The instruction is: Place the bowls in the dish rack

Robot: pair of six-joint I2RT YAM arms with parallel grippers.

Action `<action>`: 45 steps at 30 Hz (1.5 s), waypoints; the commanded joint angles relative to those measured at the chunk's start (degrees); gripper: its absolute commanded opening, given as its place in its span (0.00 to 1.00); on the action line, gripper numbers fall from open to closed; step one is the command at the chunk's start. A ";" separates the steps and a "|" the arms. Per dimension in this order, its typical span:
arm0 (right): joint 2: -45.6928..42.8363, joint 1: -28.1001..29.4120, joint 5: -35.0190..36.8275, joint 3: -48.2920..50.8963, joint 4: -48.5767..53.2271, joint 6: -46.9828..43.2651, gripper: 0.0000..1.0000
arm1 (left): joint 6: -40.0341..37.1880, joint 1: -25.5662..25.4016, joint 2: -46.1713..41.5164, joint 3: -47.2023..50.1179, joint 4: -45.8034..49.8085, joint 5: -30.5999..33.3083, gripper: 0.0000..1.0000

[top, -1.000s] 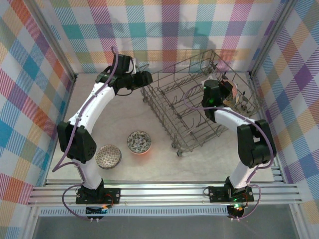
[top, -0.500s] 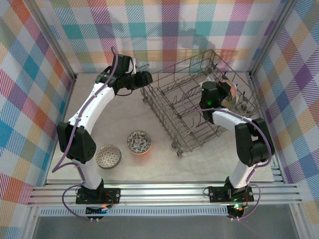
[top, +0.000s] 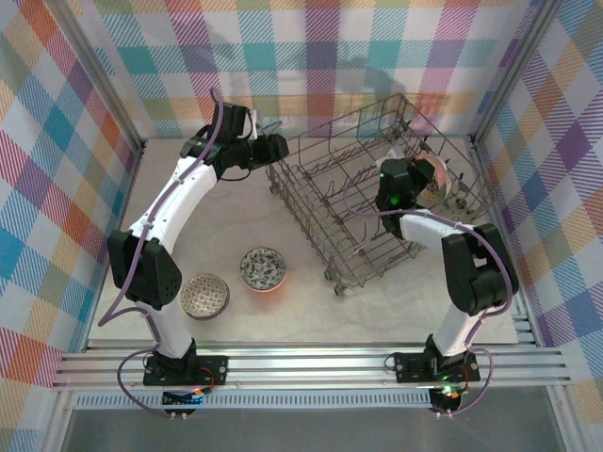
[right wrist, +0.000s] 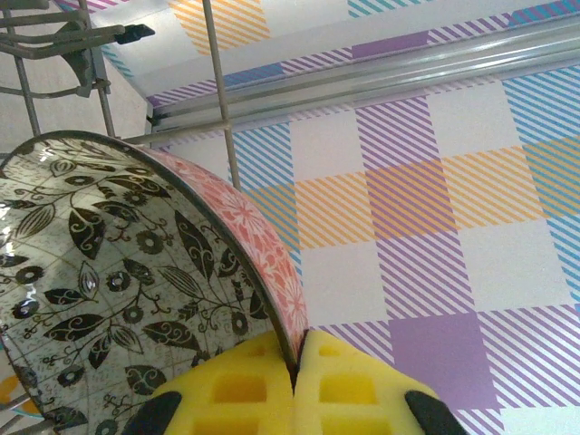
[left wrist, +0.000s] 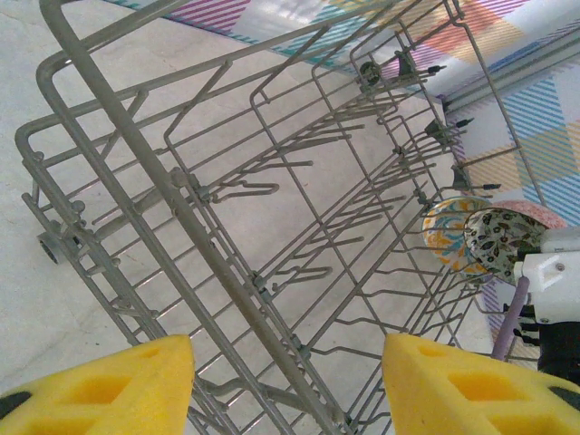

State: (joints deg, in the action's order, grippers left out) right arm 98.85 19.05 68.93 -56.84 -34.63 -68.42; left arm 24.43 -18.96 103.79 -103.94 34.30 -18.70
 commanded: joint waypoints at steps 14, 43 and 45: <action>2.56 0.50 3.14 -0.81 15.84 9.93 0.10 | 0.32 0.67 -2.88 1.28 -0.38 -1.25 0.57; 2.65 0.63 2.99 -5.80 28.97 21.26 0.22 | 1.38 0.68 -6.12 5.54 -1.96 -0.29 0.57; 2.33 0.64 3.00 -5.83 29.95 22.19 0.22 | 1.59 0.68 -6.25 5.81 -2.29 -0.40 0.56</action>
State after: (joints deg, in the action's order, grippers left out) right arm 99.85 21.12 72.10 -62.08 -10.26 -49.80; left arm 25.19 -18.96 99.94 -98.76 33.85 -18.96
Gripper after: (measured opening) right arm 0.222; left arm 0.565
